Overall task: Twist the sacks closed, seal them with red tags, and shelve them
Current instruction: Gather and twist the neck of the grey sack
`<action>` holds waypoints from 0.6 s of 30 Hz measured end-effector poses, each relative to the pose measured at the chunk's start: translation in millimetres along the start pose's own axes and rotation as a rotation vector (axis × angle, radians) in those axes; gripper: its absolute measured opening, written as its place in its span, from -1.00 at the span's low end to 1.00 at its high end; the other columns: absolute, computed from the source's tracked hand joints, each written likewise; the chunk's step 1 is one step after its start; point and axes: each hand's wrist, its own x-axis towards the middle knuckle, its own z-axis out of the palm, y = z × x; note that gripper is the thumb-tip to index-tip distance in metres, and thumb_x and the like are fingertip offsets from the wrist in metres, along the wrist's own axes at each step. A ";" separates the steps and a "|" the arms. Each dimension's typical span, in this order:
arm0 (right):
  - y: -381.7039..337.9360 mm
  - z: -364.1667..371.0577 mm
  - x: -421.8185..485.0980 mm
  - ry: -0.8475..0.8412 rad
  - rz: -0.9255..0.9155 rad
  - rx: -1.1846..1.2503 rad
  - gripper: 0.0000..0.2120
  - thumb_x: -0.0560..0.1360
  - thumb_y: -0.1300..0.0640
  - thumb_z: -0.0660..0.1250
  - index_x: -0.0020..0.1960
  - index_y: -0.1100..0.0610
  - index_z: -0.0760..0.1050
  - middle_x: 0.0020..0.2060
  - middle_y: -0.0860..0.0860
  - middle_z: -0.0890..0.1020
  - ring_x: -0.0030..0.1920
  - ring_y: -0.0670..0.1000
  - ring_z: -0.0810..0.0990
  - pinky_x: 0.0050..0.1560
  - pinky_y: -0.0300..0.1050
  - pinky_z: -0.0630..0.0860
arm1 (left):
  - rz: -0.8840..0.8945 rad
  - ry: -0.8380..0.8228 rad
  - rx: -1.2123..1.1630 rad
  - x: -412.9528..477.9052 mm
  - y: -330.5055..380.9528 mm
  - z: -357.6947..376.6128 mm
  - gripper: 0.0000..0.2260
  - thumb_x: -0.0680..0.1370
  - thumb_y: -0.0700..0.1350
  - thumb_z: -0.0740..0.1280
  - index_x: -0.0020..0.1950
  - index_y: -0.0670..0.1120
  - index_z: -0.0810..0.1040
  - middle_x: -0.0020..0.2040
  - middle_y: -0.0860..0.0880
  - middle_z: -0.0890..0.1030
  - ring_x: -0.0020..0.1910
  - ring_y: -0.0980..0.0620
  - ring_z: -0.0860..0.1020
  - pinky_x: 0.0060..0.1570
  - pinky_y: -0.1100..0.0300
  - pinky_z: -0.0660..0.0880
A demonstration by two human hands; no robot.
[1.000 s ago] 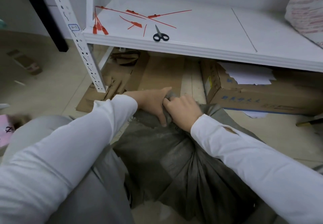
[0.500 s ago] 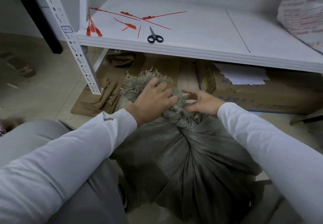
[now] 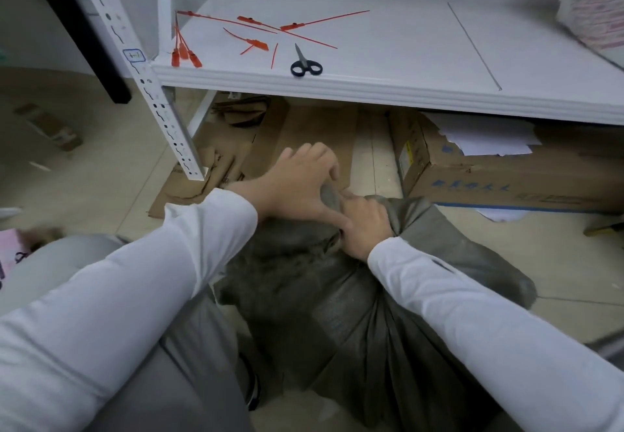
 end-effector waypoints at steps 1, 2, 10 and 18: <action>-2.9 4.2 -2.0 -0.003 -0.023 -0.051 -0.61 0.51 0.08 0.26 0.32 0.07 0.36 0.18 0.09 0.54 0.07 0.23 0.59 -0.18 -0.03 0.36 | -0.075 -0.065 -0.094 2.0 -0.2 1.8 -0.22 0.21 0.45 0.40 0.22 -0.01 0.34 0.22 0.01 0.36 0.17 0.01 0.37 0.15 0.07 0.30; -5.1 8.3 -5.0 0.004 -0.045 -0.090 -0.59 0.53 0.10 0.25 0.36 0.07 0.33 0.23 0.08 0.50 0.07 0.23 0.59 -0.21 -0.03 0.31 | -0.162 -0.175 -0.179 2.7 -0.1 5.0 -0.15 0.21 0.37 0.49 0.32 -0.03 0.30 0.27 0.00 0.36 0.22 -0.01 0.39 0.20 0.04 0.35; 8.0 10.5 -11.6 -0.046 -0.172 -0.013 -0.55 0.50 0.14 0.31 0.35 0.12 0.30 0.25 0.11 0.49 0.09 0.22 0.58 -0.09 0.01 0.44 | -0.314 -0.422 -0.151 2.7 20.3 38.3 -0.68 0.33 0.10 0.51 -0.21 0.03 0.39 -0.13 0.04 0.53 -0.12 -0.01 0.48 -0.05 0.12 0.48; 63.3 -17.4 -5.4 -0.375 0.072 0.848 -0.30 0.38 0.08 0.54 0.45 0.06 0.34 0.31 -0.03 0.47 -0.27 -0.02 0.64 -0.22 -0.05 0.63 | -0.087 -0.092 0.527 4.0 40.0 40.5 -0.80 0.48 0.02 0.32 0.08 0.02 0.52 -0.07 0.03 0.62 -0.03 -0.02 0.57 0.26 -0.01 0.23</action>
